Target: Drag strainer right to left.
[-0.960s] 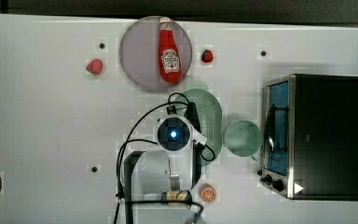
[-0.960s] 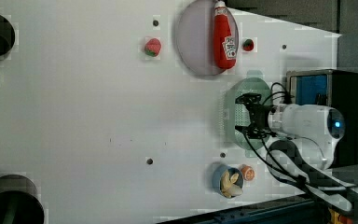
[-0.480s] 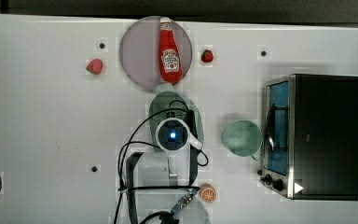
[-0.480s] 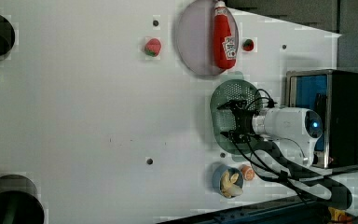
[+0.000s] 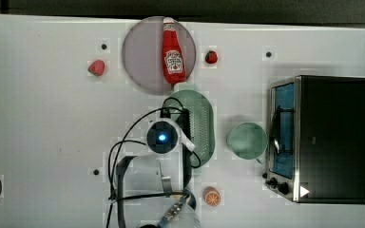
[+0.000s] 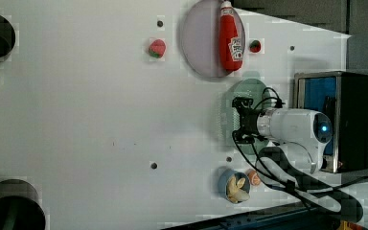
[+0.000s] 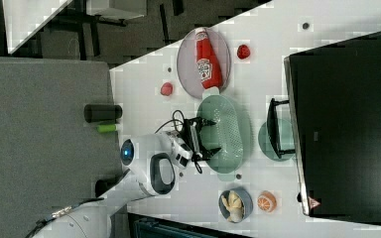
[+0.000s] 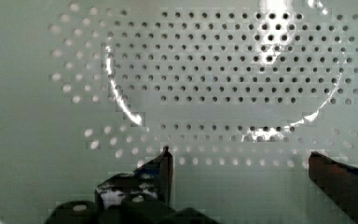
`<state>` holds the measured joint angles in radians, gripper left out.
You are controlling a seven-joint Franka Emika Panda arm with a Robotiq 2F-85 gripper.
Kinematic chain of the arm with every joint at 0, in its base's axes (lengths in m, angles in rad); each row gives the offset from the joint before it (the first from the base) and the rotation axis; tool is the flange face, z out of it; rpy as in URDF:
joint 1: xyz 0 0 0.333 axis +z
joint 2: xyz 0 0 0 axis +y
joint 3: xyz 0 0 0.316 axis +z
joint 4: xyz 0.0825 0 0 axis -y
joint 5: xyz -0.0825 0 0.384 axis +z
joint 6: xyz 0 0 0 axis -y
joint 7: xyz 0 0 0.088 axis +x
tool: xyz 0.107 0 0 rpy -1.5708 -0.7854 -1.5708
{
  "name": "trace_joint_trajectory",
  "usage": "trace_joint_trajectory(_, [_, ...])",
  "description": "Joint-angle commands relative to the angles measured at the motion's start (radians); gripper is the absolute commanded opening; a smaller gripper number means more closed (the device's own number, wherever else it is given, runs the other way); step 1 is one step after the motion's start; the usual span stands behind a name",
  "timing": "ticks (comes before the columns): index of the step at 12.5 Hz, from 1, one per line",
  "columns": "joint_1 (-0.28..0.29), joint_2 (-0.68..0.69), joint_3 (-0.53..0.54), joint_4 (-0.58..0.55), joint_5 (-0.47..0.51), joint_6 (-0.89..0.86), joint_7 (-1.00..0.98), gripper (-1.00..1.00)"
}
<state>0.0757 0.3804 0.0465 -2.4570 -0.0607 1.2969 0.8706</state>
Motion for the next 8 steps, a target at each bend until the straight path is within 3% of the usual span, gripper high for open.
trace_joint_trajectory(1, [0.083, 0.012, 0.001, 0.005, 0.02, -0.016, 0.043, 1.0])
trace_joint_trajectory(8, [0.2, 0.058, 0.013, 0.11, 0.084, -0.121, 0.175, 1.0])
